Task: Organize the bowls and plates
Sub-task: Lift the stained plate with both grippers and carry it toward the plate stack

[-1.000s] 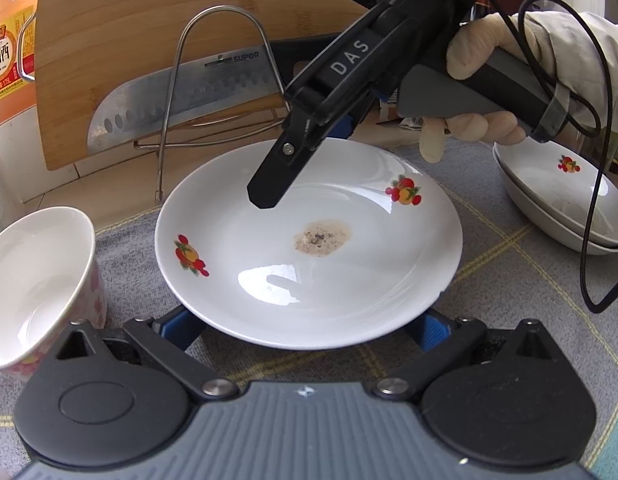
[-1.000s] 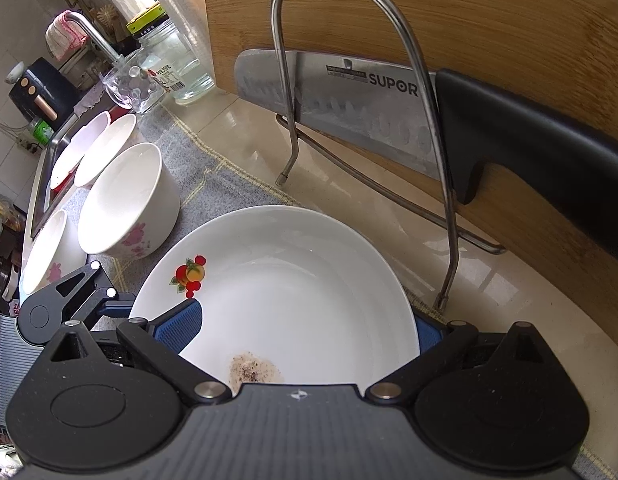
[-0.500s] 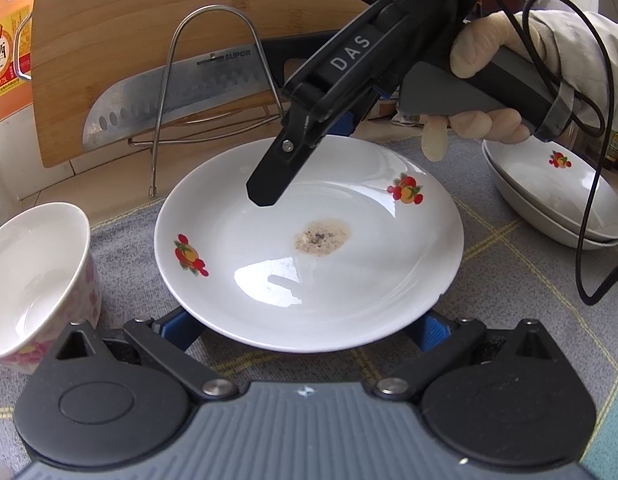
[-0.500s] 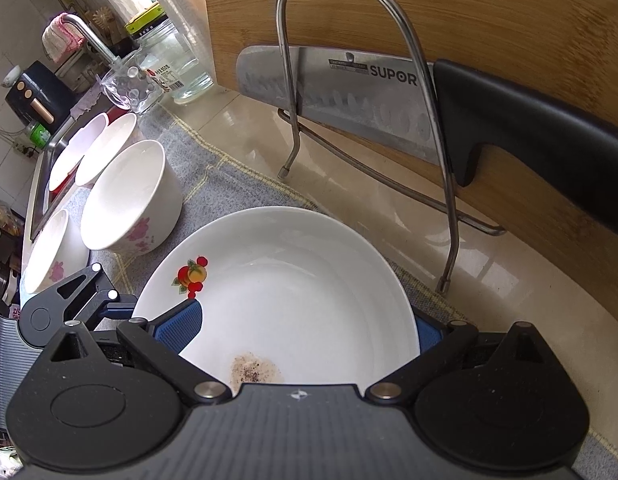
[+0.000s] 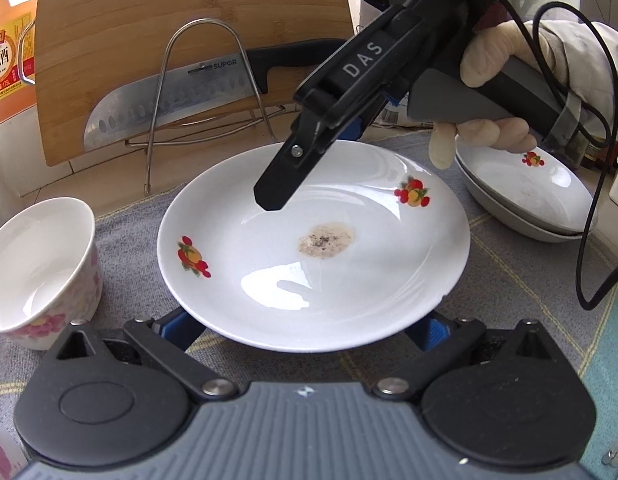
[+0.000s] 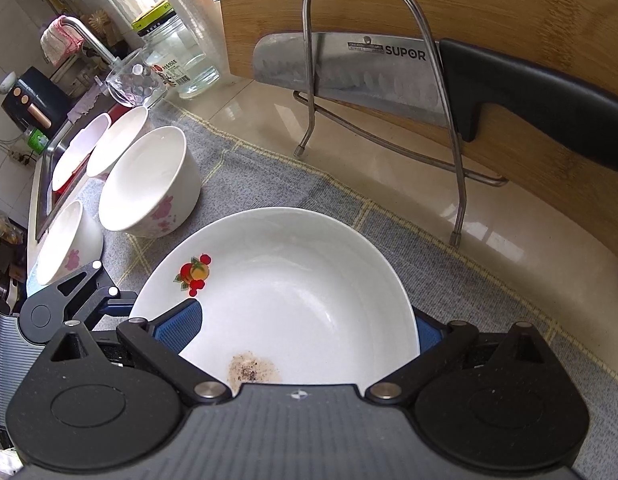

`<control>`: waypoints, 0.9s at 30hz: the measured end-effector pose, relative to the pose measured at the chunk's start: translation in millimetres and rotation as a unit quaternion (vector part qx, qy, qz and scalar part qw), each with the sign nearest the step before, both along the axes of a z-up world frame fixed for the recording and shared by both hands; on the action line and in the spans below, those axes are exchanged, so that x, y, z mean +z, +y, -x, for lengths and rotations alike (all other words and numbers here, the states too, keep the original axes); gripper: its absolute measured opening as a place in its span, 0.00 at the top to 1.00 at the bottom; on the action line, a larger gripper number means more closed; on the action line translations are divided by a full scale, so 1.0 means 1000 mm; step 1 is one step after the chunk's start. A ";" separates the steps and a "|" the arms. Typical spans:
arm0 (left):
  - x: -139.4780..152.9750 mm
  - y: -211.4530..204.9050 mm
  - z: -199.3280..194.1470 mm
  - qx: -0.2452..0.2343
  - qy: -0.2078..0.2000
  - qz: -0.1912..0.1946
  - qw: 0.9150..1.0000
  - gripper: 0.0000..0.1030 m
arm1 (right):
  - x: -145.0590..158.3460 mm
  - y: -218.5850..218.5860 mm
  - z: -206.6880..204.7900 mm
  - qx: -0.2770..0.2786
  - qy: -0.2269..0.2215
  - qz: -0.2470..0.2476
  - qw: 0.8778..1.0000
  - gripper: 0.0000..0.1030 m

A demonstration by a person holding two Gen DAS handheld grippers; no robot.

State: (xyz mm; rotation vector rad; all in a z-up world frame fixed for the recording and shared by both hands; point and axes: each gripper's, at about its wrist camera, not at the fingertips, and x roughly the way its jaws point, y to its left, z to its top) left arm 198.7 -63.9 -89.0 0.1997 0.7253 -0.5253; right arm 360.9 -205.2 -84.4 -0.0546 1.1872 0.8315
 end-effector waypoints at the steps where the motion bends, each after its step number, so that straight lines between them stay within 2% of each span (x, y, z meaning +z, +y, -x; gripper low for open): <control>1: 0.002 0.000 0.002 -0.001 -0.001 -0.001 1.000 0.01 | 0.002 0.000 0.003 -0.001 -0.001 0.000 1.000 0.00; 14: 0.021 0.002 0.030 -0.013 -0.014 -0.010 1.000 0.01 | 0.026 -0.006 0.039 -0.013 -0.016 -0.007 1.000 0.00; 27: 0.030 -0.003 0.042 -0.026 -0.018 -0.024 0.999 0.01 | 0.036 -0.015 0.074 -0.023 -0.021 -0.014 0.999 0.00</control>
